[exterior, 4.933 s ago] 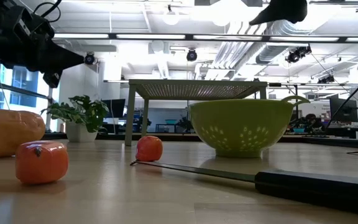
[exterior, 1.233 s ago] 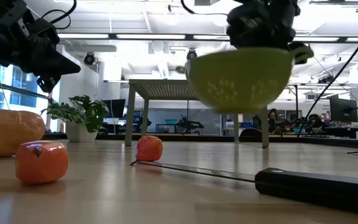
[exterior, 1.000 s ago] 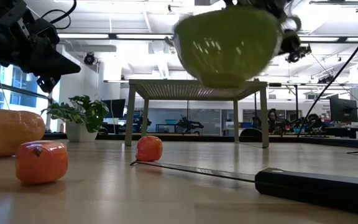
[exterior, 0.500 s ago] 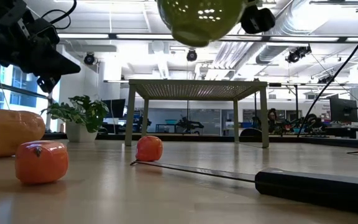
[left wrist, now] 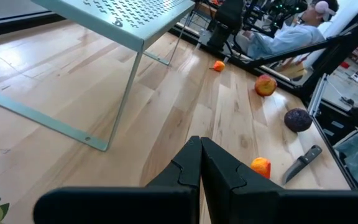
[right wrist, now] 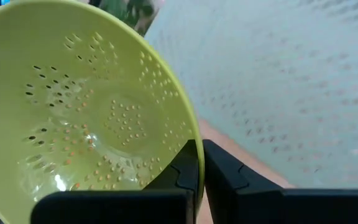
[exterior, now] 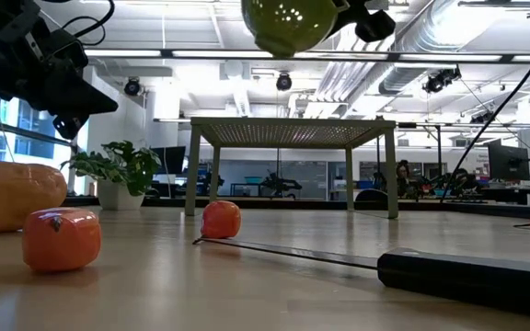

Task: Pick & Place Fruit
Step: Put the green strainer bowl on the top shelf

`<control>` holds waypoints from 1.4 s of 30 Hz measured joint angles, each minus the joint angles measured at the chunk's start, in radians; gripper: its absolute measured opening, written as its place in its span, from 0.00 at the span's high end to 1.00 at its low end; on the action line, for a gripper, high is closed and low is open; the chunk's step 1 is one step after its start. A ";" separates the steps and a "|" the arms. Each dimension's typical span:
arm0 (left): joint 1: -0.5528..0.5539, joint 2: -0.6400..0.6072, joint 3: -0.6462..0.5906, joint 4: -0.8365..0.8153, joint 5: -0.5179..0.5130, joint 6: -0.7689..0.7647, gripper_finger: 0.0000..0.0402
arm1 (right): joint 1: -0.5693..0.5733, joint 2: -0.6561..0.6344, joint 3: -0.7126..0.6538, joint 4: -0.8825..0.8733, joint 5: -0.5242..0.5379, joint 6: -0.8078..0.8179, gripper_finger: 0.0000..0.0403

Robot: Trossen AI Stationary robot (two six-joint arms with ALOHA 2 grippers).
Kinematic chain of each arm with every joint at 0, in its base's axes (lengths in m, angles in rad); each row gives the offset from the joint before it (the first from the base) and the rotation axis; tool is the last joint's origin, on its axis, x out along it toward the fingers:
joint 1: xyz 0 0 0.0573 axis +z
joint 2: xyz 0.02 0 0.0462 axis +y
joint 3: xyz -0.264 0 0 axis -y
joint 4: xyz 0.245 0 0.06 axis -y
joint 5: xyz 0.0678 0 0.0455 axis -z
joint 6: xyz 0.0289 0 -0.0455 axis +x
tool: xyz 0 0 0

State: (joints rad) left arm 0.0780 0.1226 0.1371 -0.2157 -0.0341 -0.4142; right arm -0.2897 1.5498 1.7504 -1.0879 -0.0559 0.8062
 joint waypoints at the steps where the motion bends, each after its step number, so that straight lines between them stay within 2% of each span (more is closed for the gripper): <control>1: 0.000 0.000 0.000 0.000 0.000 0.001 0.99 | -0.016 0.000 0.015 -0.012 0.000 0.000 0.98; 18: 0.000 0.000 0.000 0.000 0.000 0.001 0.99 | -0.295 0.000 0.161 -0.075 -0.029 0.037 0.98; 24: 0.000 0.000 0.000 0.000 0.000 0.023 0.99 | -0.360 0.000 0.189 -0.075 -0.025 0.065 0.98; 29: 0.000 0.000 0.000 0.000 -0.001 0.024 0.99 | -0.373 0.011 0.189 -0.091 -0.028 0.063 0.98; 42: 0.000 0.000 0.000 0.000 -0.001 0.024 0.99 | -0.354 0.087 0.188 -0.269 -0.022 0.061 0.99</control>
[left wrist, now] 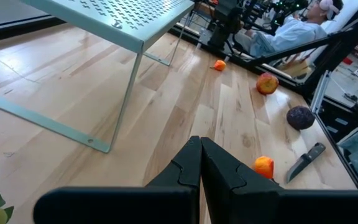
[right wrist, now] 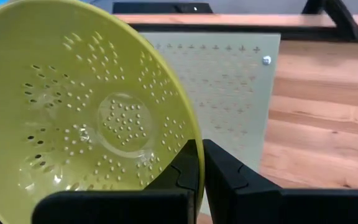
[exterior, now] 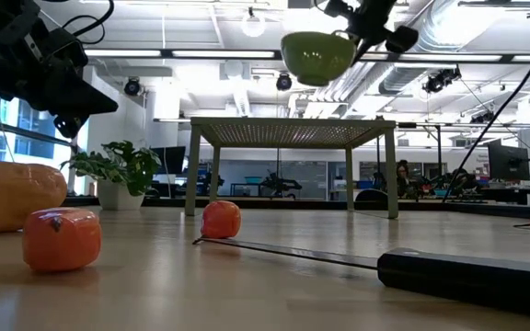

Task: Pick & Place Fruit
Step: Put the green strainer bowl on the top shelf

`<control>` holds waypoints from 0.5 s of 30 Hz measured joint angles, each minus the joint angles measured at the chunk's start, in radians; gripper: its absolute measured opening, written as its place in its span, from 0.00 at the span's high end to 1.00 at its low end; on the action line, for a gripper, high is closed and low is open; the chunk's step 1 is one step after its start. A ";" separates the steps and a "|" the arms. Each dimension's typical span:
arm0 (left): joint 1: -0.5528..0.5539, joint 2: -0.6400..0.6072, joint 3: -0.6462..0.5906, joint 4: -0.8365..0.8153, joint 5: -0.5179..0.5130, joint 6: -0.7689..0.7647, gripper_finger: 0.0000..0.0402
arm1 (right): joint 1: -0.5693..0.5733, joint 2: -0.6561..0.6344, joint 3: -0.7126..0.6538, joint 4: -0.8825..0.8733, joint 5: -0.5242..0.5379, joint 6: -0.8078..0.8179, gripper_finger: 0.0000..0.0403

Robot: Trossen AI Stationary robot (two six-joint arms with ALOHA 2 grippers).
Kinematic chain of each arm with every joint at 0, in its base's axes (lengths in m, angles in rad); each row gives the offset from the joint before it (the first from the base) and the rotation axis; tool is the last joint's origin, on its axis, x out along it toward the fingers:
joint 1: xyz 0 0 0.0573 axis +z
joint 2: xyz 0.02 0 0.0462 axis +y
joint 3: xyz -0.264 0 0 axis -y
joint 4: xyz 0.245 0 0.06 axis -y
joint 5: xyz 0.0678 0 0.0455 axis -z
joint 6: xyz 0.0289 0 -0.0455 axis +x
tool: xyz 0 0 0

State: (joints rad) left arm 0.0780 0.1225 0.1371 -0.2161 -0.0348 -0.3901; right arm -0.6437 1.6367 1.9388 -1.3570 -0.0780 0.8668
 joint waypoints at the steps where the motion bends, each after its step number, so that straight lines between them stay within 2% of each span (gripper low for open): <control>1: 0.000 0.000 0.000 0.000 0.000 0.000 0.99 | 0.000 0.007 0.000 -0.005 0.000 -0.004 0.99; 15: 0.000 0.000 0.000 0.000 0.000 0.000 0.99 | 0.000 0.119 0.000 -0.068 -0.029 -0.062 0.99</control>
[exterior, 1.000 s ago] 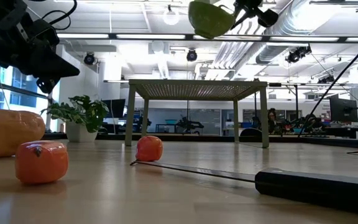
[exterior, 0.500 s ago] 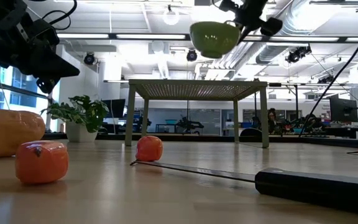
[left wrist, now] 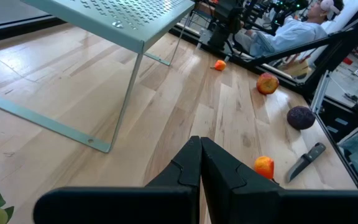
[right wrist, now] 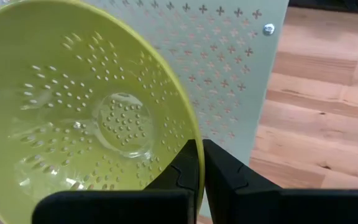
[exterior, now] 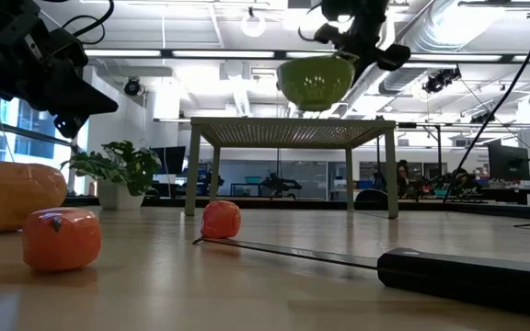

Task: Pick & Place Fruit
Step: Put the green strainer bowl on the top shelf

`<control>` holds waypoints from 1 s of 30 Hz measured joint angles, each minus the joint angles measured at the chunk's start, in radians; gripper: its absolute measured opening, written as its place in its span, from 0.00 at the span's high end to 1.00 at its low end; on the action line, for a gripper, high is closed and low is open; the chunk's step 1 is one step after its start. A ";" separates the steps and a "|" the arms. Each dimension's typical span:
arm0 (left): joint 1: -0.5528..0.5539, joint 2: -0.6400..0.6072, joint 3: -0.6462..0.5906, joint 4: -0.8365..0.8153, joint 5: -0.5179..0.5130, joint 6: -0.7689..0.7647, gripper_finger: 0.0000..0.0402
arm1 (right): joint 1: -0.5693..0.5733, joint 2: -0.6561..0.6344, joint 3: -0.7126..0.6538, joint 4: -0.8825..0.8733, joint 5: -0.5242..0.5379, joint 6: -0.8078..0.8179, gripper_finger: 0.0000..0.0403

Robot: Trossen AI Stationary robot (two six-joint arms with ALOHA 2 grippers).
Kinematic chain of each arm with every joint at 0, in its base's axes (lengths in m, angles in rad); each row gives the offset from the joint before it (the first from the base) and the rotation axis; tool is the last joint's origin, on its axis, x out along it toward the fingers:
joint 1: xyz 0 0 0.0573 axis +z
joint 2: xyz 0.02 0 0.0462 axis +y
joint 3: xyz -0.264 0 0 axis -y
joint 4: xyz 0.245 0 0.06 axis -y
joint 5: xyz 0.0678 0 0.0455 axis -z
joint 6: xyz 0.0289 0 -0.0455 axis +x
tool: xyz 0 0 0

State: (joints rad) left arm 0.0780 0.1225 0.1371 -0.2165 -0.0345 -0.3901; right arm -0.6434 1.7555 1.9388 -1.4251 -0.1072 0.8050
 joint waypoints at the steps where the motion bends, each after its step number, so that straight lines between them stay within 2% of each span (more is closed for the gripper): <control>1: 0.000 0.000 0.000 0.000 0.000 0.000 0.99 | 0.000 0.008 0.000 -0.003 0.000 -0.006 0.99; 9: 0.000 0.000 0.000 -0.002 0.000 0.000 0.99 | 0.002 0.068 0.000 -0.010 0.003 -0.052 0.99; 24: 0.000 0.000 0.000 -0.003 0.000 0.000 0.99 | 0.015 0.069 -0.001 -0.055 0.087 -0.077 0.99; 30: 0.000 0.000 0.000 -0.003 0.000 0.000 0.99 | 0.015 0.069 -0.001 -0.063 0.079 -0.085 0.99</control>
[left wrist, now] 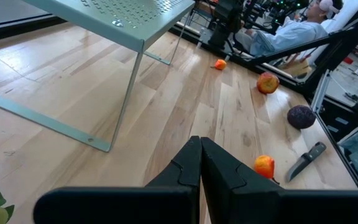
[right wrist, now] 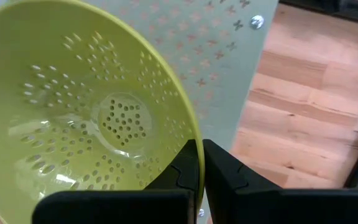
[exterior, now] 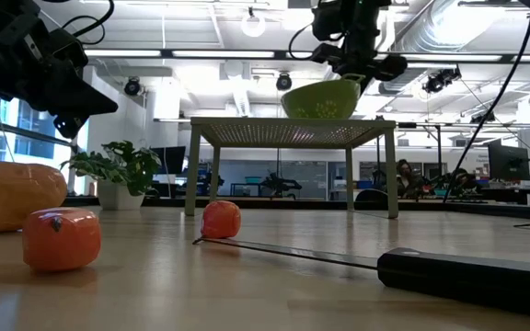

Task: Pick & Place Fruit
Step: Put the green strainer bowl on the top shelf

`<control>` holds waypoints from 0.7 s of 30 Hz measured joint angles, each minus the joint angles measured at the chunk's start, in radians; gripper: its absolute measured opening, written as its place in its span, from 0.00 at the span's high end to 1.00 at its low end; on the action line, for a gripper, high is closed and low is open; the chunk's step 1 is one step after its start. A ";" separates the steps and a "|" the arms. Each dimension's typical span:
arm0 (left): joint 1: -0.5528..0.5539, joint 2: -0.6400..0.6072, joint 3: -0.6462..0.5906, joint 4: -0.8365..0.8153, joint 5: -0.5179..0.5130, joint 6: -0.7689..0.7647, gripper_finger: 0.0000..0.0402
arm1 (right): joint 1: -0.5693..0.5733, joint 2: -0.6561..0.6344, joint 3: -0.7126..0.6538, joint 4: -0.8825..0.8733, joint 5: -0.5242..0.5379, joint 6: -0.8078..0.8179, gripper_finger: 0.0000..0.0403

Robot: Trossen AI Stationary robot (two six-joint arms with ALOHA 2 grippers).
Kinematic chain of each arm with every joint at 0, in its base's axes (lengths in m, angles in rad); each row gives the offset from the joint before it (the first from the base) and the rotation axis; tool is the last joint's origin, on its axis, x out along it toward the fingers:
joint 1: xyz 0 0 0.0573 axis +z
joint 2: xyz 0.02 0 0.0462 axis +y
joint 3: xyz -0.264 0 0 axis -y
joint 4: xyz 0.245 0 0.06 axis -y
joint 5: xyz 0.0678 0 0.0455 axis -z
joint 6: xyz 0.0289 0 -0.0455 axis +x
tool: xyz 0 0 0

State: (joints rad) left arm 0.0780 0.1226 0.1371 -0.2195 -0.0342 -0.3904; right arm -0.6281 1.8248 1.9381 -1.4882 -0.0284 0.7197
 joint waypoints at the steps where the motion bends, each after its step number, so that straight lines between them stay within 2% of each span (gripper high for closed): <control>1: 0.000 0.000 0.000 0.000 0.000 0.000 0.99 | 0.000 0.000 0.000 -0.001 0.000 0.001 0.99; 12: 0.000 0.000 0.000 0.000 0.000 0.000 0.99 | 0.000 0.000 0.000 -0.003 -0.002 -0.016 0.93; 21: 0.000 0.000 0.000 0.000 0.000 0.000 0.99 | 0.000 0.000 0.000 -0.002 0.013 -0.015 0.92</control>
State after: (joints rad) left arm 0.0780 0.1225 0.1371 -0.2195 -0.0342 -0.3904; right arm -0.6281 1.8244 1.9381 -1.4898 -0.0155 0.7048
